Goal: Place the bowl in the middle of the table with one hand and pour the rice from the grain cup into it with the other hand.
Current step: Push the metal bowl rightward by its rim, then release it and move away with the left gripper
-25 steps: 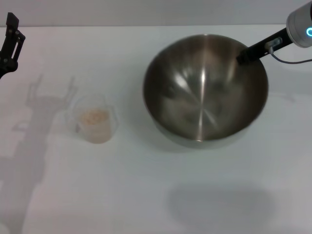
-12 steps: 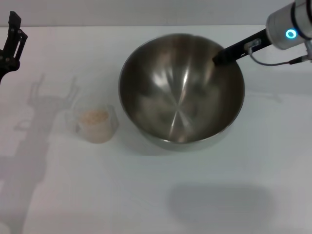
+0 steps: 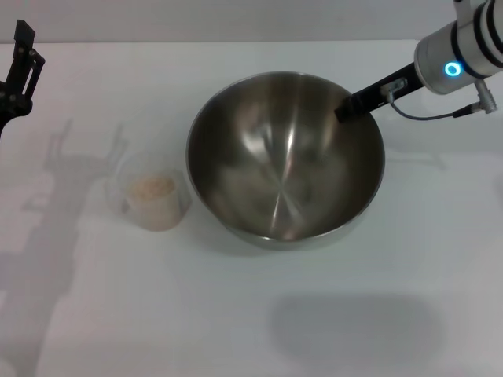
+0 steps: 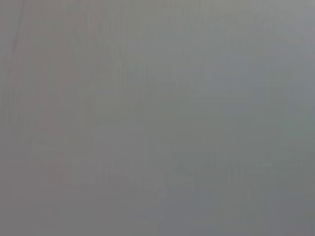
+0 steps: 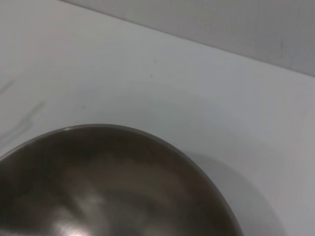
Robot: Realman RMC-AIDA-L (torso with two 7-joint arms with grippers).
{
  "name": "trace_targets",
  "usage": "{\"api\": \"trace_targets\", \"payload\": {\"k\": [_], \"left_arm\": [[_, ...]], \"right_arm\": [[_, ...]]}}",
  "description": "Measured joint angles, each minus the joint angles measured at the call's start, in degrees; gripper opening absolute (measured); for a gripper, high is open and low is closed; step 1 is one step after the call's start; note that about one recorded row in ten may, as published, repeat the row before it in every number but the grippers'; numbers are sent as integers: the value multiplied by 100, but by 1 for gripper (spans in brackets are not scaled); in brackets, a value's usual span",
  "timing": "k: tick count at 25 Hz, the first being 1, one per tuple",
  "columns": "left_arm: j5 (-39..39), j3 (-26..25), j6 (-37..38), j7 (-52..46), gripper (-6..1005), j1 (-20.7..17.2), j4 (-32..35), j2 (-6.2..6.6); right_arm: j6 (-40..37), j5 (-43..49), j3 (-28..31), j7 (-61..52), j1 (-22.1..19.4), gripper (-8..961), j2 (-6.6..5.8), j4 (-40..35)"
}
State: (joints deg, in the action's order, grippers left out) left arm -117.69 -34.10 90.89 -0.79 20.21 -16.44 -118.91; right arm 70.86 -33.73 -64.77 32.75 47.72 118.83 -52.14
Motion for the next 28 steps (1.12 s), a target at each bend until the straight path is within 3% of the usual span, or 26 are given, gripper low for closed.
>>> {"api": "trace_targets", "payload": {"k": [12,19,28], "left_arm": [[1,0,-14,0,757,8,0,0],[0,0,11,0,754,3,-4,0],[0,0,61,0,750,-61,-25,7]], "right_arm": [[-54,149,0,-25,109,25,-9,130],[-163,436,-2,-40,157,250,-6,-8],[-465,445,-54,-42,94,485,10,-1004]]}}
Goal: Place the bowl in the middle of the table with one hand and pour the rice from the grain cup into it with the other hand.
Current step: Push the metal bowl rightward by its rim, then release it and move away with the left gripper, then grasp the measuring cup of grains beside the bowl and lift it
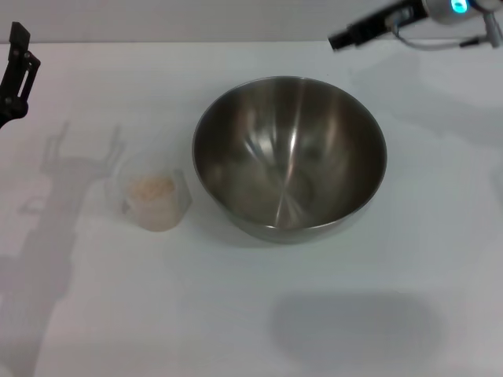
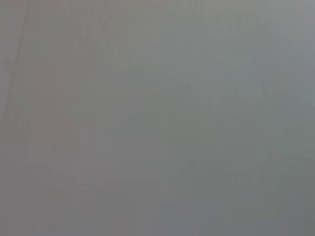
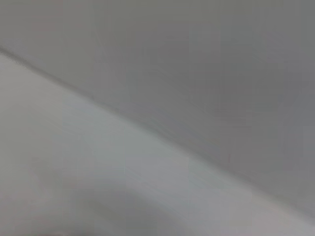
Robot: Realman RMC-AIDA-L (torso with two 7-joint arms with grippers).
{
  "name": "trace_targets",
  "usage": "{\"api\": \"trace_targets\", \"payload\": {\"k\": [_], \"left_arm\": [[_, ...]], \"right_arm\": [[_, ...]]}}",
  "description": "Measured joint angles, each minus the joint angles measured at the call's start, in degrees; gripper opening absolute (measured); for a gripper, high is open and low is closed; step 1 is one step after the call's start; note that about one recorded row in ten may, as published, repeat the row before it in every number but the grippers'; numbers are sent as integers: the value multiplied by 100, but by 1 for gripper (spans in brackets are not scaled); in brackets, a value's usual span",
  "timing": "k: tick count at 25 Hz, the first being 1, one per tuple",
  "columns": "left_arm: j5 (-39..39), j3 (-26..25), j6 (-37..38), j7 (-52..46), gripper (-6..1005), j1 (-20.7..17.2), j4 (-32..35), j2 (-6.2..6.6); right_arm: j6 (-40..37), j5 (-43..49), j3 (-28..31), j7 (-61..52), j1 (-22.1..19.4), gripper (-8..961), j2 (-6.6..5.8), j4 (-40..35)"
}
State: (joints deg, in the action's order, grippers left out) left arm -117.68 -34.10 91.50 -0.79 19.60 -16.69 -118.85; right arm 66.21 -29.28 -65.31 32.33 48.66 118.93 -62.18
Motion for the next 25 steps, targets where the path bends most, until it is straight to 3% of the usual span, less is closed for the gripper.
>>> {"api": "trace_targets", "payload": {"k": [3,6,9,13,19,21,25], "left_arm": [[1,0,19,0,749,-24,-6,1],[-1,3,37,0,748,-34,-8,-3],[0,7,42,0,747,-45,9,-5],[1,10,44,4,745,-64,20,-7],[1,26,31,6,742,-127,26,-7],[0,50,26,7,741,-145,26,-7],[-8,332,68,138,740,-414,-17,-8]], "right_arm": [[-440,-114,-296,-5,-155,482,33,-522],[-1609,-492,-1004,17,-717,481,44,-1164],[-3382,-754,-2006,104,-1473,481,31,-1611],[-5918,-779,-3230,249,-2231,481,48,-1628],[-9966,-787,-4698,88,-2753,481,69,-395],[-11567,-788,-5136,-318,-2778,481,80,473],[-14027,-790,-5521,-1631,-2642,481,84,2343]]}}
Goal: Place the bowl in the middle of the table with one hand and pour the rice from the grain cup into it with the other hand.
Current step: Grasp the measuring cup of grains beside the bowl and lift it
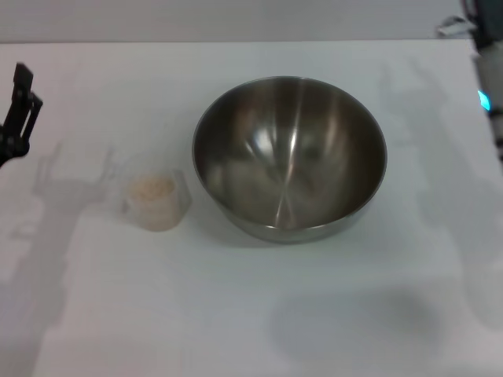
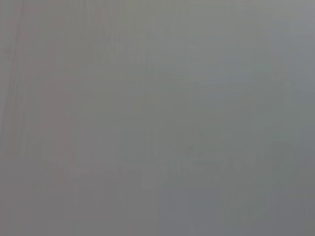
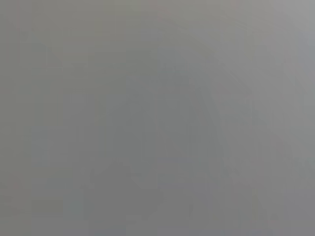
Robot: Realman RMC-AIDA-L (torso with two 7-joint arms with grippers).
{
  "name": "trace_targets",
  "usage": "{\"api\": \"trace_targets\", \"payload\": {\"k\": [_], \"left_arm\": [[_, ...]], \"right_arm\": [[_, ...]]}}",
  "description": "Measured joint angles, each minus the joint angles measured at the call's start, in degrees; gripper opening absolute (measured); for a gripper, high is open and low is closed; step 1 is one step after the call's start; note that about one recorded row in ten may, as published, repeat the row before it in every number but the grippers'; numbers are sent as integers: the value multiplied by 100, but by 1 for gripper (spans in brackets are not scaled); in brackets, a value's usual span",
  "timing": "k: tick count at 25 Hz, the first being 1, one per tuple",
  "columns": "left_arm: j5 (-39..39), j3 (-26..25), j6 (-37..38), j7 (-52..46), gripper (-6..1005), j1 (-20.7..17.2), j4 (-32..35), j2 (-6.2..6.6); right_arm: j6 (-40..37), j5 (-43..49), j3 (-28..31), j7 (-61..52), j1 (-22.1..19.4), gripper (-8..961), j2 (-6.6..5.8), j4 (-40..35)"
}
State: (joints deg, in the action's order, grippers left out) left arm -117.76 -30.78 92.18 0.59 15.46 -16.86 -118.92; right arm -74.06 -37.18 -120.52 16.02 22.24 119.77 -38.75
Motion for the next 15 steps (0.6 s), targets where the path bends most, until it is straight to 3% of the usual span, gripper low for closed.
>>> {"api": "trace_targets", "payload": {"k": [2,6,15], "left_arm": [[-1,53,23,181,739,-205,-114,-10],[1,309,-18,497,737,-528,-270,-16],[46,1032,-572,675,733,-1122,-606,-25]], "right_arm": [[-744,-9,6,-635,34,481,-3,707],[-1236,-61,279,-1570,13,481,-24,1636],[-1360,-62,570,-1702,39,481,-56,2085]]}}
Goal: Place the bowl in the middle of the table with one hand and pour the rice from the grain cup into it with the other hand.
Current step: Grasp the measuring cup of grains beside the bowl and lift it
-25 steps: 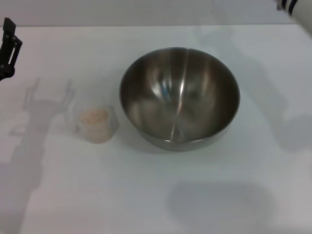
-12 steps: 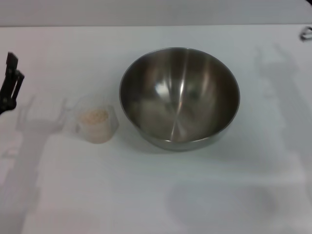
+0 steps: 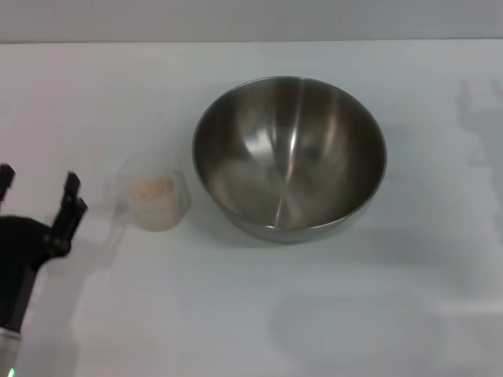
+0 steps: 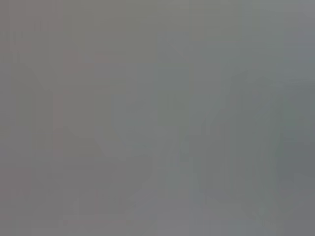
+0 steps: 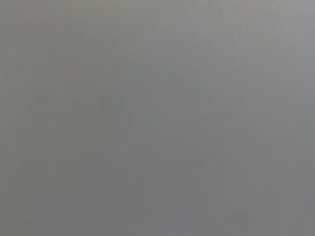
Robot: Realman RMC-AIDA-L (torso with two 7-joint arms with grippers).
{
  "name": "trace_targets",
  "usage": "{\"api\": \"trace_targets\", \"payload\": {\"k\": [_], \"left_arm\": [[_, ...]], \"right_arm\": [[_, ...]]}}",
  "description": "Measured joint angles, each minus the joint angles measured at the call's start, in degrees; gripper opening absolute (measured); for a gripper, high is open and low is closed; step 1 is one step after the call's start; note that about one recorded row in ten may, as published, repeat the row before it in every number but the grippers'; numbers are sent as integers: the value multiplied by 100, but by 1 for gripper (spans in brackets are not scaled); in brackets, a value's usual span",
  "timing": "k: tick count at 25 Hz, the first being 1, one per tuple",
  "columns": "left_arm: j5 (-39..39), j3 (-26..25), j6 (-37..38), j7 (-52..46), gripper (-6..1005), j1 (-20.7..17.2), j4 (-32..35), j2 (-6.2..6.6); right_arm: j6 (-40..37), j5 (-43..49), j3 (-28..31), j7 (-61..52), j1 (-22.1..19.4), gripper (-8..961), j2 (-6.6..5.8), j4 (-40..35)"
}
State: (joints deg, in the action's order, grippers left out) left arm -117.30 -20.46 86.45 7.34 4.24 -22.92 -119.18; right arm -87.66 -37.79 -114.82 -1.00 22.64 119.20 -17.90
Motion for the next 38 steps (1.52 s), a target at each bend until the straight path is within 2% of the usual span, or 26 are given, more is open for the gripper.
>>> {"api": "trace_targets", "payload": {"k": [5,11,13,19,25,38], "left_arm": [[1,309,-184,118,731,-191,-176,0],[5,366,-689,548,729,-230,-458,0],[26,287,-1116,680,728,-119,-548,0],[249,230,-1419,684,725,67,-548,-1],[503,232,-1555,685,723,244,-471,1],[558,116,-1641,654,717,411,-373,9]], "right_arm": [[45,0,60,9,130,481,-29,94],[54,32,102,22,176,482,-43,104],[54,35,101,22,179,482,-44,107],[14,46,100,8,152,482,-47,127],[3,59,93,-12,117,482,-36,137],[0,62,45,-17,93,482,-21,137]]}}
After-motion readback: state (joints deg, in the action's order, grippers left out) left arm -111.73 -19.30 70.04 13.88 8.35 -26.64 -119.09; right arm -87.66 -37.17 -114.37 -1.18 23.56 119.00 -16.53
